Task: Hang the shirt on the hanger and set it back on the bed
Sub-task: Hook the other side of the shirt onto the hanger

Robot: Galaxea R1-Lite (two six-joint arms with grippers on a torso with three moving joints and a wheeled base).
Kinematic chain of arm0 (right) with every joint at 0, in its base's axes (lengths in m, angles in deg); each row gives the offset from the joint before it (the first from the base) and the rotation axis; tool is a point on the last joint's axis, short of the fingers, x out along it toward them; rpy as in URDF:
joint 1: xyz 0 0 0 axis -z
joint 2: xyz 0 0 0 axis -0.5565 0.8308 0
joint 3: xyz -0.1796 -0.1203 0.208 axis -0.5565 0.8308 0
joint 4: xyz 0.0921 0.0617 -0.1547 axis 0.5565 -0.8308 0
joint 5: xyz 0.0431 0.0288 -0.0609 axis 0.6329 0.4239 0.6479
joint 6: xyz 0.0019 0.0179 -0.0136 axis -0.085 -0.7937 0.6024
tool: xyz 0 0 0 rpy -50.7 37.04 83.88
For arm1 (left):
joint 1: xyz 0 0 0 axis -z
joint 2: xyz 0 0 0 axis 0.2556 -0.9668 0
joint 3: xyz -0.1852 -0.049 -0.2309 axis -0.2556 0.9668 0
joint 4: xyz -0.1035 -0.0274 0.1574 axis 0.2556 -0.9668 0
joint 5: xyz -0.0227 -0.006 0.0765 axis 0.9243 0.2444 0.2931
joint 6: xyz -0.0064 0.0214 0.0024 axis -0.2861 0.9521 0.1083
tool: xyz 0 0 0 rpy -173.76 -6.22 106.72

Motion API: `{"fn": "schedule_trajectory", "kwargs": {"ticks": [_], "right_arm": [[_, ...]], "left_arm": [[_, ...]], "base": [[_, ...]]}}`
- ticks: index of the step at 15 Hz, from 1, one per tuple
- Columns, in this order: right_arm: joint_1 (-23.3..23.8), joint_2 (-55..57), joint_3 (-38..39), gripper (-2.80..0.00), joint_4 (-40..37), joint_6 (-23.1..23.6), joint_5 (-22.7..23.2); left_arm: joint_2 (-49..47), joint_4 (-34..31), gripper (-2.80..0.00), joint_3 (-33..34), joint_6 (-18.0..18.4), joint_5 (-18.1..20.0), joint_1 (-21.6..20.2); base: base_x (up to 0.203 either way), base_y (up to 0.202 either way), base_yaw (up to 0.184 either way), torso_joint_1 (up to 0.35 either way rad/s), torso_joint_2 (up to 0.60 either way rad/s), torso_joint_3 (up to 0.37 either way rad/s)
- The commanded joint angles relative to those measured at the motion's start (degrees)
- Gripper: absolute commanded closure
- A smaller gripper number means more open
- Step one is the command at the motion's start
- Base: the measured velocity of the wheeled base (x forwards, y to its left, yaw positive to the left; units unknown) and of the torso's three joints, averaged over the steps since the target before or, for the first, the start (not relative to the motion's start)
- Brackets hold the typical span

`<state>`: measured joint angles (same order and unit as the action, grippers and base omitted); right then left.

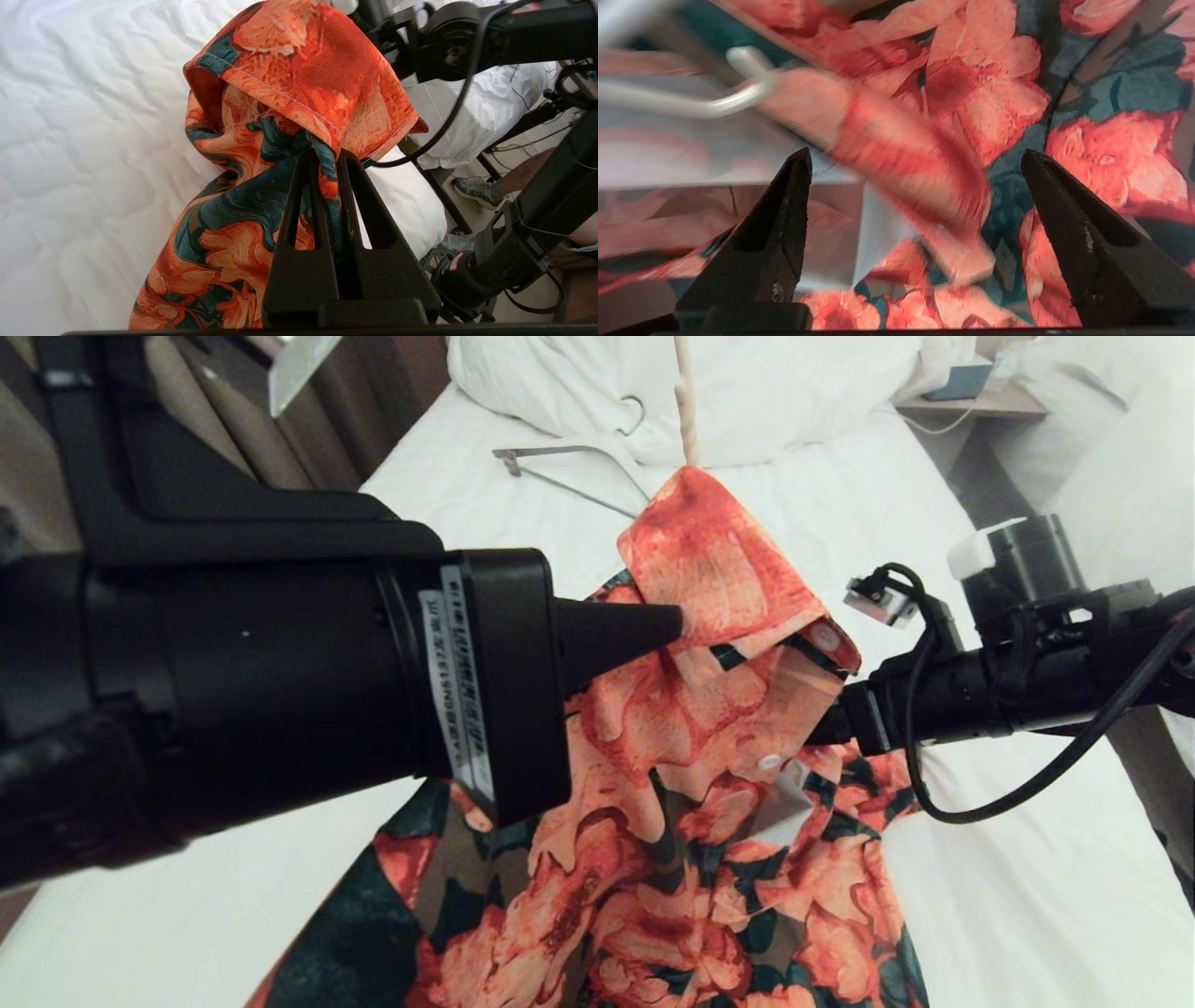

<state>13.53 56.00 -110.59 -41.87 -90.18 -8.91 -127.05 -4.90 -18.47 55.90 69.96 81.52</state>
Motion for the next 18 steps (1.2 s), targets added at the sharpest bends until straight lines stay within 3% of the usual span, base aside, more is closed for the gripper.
{"fn": "schedule_trajectory", "kwargs": {"ticks": [1, 2, 6, 10, 18], "right_arm": [[-0.19, 1.10, 0.12, -2.80, 0.31, -0.04, 0.17], [-0.19, 1.10, 0.53, 0.00, 0.90, -0.04, 0.17], [-0.11, 1.02, 1.30, 0.00, 2.94, -1.21, 0.00], [1.31, 0.67, 1.32, 0.00, 10.09, -7.78, -3.64], [6.95, 0.22, -0.60, 0.00, 10.22, -8.03, -4.70]], "left_arm": [[-0.13, 0.03, 0.00, 0.02, -0.01, -0.09, 0.00], [0.01, 0.03, 0.00, 0.02, -0.01, -0.09, 0.00], [-0.32, 0.11, 0.00, -0.05, -0.23, -0.04, 0.00], [-2.24, 9.43, 0.00, 1.60, -1.41, -0.09, 0.04], [-5.75, 9.15, 0.00, 1.95, -1.50, -0.09, 1.05]], "base": [[0.000, 0.000, 0.000, 0.000, 0.00, 0.000], [0.000, 0.000, 0.000, 0.000, 0.00, 0.000], [0.000, 0.000, 0.000, 0.000, 0.00, 0.000], [0.000, 0.000, 0.000, 0.000, 0.00, 0.000], [0.000, 0.000, 0.000, 0.000, 0.00, 0.000]]}}
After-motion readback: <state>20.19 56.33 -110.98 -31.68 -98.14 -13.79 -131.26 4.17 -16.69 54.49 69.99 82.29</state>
